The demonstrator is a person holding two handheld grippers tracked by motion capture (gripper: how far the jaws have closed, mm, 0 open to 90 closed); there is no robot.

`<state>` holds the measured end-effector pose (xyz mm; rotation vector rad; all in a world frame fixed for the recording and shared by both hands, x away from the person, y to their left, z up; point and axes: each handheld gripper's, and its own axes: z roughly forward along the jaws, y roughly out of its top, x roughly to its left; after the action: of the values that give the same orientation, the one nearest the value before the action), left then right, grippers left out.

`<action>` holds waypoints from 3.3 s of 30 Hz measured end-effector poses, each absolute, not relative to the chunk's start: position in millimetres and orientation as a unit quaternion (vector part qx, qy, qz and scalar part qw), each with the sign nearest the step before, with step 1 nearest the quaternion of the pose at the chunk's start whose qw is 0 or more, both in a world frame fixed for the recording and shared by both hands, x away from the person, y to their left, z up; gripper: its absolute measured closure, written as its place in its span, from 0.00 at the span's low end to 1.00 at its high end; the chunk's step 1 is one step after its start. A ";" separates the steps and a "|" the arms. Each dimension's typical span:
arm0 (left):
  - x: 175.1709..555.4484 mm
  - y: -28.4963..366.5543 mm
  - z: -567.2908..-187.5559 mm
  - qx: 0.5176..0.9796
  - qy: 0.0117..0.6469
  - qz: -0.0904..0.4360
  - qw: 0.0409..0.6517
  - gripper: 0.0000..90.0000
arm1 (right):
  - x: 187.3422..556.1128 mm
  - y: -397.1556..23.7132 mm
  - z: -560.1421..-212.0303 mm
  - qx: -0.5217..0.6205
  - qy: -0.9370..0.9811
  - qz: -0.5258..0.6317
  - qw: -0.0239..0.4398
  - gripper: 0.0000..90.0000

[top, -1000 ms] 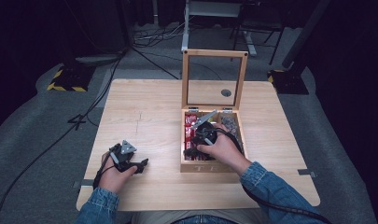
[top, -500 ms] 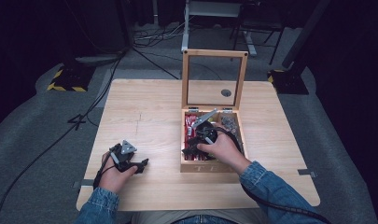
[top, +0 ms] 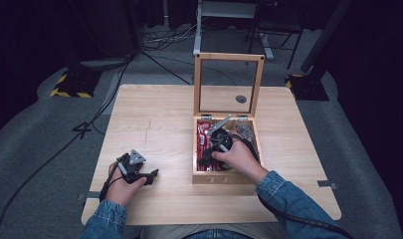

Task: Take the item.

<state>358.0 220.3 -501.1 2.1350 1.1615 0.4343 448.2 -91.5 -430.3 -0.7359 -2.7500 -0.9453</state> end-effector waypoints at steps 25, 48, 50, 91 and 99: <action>358.3 220.2 -501.9 0.816 0.442 0.168 0.333 0.27 | 454.2 -86.5 -426.9 -0.220 -0.929 -0.292 0.056 0.62; 358.2 219.9 -502.0 0.816 0.442 0.169 0.334 0.28 | 452.1 -78.8 -422.4 -0.214 -0.948 -0.231 -0.049 0.41; 358.2 219.9 -502.0 0.816 0.441 0.169 0.334 0.28 | 453.7 -77.9 -421.9 -0.214 -0.949 -0.226 -0.043 0.41; 357.9 219.9 -501.8 0.817 0.440 0.166 0.334 0.27 | 426.6 -72.1 -428.4 -0.228 -0.948 -0.180 -0.131 1.00; 358.5 219.1 -502.0 0.816 0.441 0.166 0.335 0.27 | 427.5 -80.8 -425.5 -0.234 -0.942 -0.211 -0.119 1.00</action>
<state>358.5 219.1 -502.0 2.1306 1.1497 0.4321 427.5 -80.8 -425.5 -0.7951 -3.2049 -0.7183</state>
